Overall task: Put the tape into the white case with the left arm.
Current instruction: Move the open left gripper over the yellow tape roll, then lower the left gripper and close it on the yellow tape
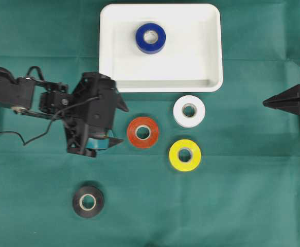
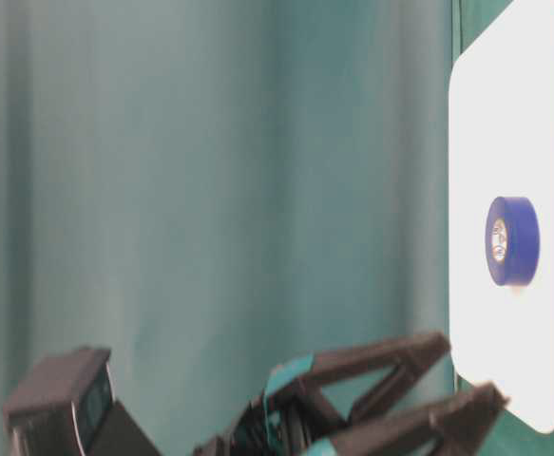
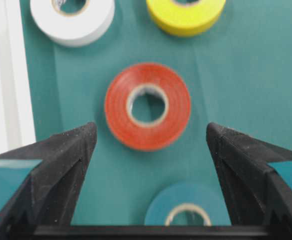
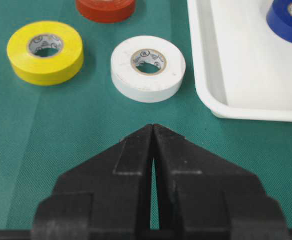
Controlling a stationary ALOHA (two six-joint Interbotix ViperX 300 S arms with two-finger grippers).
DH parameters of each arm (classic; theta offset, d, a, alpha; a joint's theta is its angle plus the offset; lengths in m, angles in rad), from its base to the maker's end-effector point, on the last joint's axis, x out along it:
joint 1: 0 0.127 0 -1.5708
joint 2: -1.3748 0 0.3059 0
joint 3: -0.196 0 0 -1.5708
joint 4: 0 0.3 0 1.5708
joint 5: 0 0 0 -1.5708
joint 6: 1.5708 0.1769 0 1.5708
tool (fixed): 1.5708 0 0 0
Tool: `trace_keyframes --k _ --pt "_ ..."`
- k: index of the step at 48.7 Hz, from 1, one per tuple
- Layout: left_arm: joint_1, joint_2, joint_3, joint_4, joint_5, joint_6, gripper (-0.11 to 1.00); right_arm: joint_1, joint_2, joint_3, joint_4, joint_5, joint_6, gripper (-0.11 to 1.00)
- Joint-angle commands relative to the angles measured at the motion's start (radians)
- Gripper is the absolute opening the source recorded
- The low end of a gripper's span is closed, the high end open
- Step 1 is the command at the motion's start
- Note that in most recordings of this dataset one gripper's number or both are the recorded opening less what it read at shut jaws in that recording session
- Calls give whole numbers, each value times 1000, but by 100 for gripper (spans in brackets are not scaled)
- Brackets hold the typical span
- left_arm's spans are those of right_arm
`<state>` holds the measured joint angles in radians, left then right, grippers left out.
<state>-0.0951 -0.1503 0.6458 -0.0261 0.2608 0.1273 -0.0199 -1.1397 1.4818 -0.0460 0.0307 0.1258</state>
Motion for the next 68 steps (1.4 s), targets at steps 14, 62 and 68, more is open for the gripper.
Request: trace_keyframes --k 14,62,68 --pt "-11 147 -183 -2 -2 2 88 -2 6 -9 -2 -9 2 -9" --pt "-29 482 -514 3 49 8 88 -2 3 -8 -2 -9 2 -9" --pt "-28 522 -534 5 49 11 88 -2 3 -9 -2 -9 2 -9"
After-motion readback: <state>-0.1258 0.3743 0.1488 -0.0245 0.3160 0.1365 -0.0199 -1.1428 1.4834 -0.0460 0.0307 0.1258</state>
